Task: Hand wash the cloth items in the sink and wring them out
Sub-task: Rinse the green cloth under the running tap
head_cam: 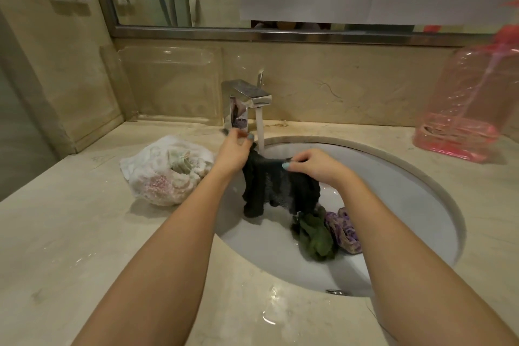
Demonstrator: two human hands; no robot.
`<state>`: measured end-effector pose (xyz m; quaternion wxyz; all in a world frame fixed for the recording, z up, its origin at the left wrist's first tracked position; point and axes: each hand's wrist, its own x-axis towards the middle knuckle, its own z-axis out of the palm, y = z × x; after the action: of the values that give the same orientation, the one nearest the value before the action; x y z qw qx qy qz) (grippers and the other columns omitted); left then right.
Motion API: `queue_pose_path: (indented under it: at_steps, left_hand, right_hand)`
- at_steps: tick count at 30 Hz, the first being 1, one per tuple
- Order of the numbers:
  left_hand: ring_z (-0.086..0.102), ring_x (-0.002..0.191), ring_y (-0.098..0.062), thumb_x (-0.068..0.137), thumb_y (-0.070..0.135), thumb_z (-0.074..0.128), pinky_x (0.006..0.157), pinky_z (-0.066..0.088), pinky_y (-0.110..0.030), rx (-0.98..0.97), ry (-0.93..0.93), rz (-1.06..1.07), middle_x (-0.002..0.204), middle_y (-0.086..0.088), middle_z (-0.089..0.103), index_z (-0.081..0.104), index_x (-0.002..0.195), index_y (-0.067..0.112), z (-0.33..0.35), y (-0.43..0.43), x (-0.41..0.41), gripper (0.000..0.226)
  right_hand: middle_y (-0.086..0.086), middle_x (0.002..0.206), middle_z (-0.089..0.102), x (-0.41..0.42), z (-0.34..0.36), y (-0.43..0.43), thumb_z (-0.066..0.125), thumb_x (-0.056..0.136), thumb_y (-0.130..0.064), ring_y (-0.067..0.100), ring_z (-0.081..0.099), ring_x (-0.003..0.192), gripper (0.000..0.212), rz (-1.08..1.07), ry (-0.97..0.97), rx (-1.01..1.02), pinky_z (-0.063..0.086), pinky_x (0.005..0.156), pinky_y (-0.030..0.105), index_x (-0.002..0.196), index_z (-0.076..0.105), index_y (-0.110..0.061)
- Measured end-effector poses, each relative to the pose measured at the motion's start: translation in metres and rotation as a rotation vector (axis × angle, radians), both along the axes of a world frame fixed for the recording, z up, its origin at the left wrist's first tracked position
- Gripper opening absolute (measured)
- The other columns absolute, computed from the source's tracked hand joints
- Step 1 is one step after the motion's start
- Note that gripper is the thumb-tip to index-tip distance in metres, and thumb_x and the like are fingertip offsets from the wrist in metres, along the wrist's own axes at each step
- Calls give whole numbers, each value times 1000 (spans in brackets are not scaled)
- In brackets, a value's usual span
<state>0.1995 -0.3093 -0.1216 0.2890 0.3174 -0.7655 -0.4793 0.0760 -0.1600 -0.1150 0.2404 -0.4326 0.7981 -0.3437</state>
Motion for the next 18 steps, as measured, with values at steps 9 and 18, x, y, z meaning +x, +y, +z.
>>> queue_pose_path:
  at_steps: [9, 18]
  left_hand:
    - [57, 92, -15, 95, 33, 59, 76, 45, -24, -78, -320, -339, 105, -7, 65, 63, 117, 10, -3, 4, 8, 32]
    - [61, 105, -26, 105, 31, 38, 92, 54, -49, 385, 240, -36, 119, -10, 59, 54, 115, 19, 10, 2, 7, 22]
  right_hand:
    - [-1, 90, 59, -5, -4, -15, 50, 100, -29, 17, 58, 93, 16, -208, -41, -398, 45, 71, 28, 102, 61, -18]
    - [14, 99, 69, -4, -6, -13, 66, 89, -16, 28, 65, 101, 19, -35, -370, -132, 52, 94, 42, 103, 66, -2]
